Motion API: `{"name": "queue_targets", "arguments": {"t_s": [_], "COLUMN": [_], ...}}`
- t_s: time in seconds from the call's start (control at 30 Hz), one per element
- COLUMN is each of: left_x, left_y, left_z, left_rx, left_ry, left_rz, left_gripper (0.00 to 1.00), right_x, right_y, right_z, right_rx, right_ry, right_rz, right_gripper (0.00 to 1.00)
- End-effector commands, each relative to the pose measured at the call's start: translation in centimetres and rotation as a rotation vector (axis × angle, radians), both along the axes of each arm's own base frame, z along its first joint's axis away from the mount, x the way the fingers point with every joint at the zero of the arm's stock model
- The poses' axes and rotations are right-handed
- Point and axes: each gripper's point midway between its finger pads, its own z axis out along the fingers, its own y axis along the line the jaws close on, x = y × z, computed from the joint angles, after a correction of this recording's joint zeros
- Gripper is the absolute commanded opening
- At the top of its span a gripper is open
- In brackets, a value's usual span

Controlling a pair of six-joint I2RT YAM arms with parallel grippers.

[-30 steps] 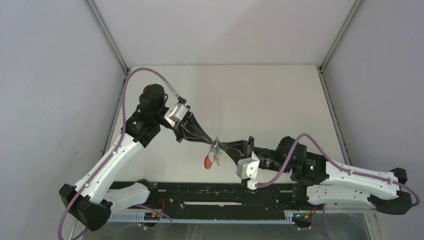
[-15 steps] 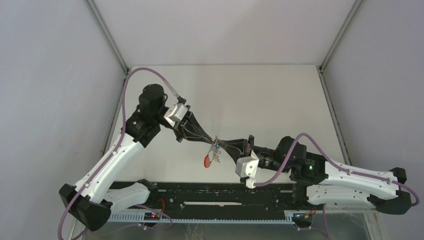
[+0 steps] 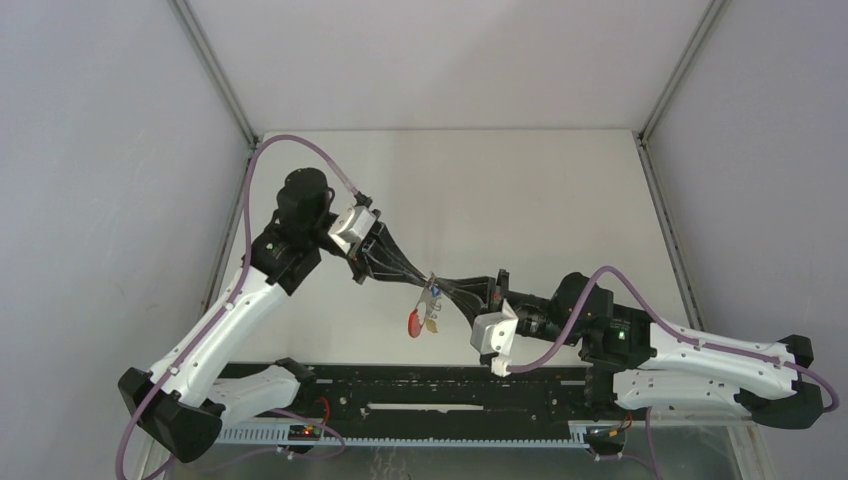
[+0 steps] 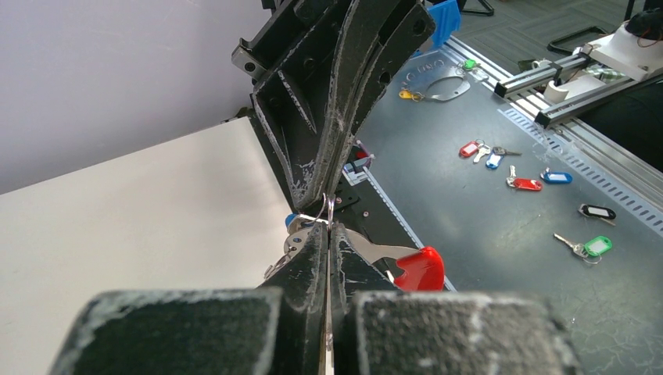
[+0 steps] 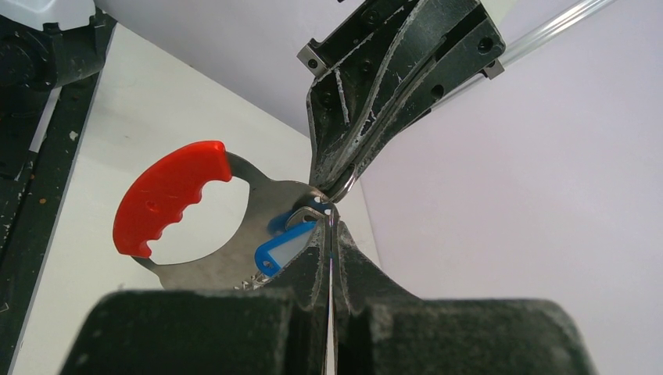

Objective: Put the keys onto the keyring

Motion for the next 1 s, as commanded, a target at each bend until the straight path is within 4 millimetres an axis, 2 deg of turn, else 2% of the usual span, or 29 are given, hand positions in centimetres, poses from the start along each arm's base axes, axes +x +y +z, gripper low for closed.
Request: {"name": "queue_targets", "arguments": {"t_s": [0.0,0.97], "left_x": [-0.38,0.41], "left_y": [0.21,-0.16], "left_z": [0.06,-0.53], "left_rx": [-0.013,-0.009], "left_ry": [-0.018,-0.020], "left_rz": [-0.002,0.042], "left_gripper": [0.00,0.00], "right_x": [0.52,0.39], "right_y": [-0.26,-0.06], "right_z": [1.04,1.32], "right_rx": [0.037,0.049], "right_ry": [-0.022,-0.023], "right_rz": [-0.039,-0.026], "right_gripper": [0.00,0.00]}}
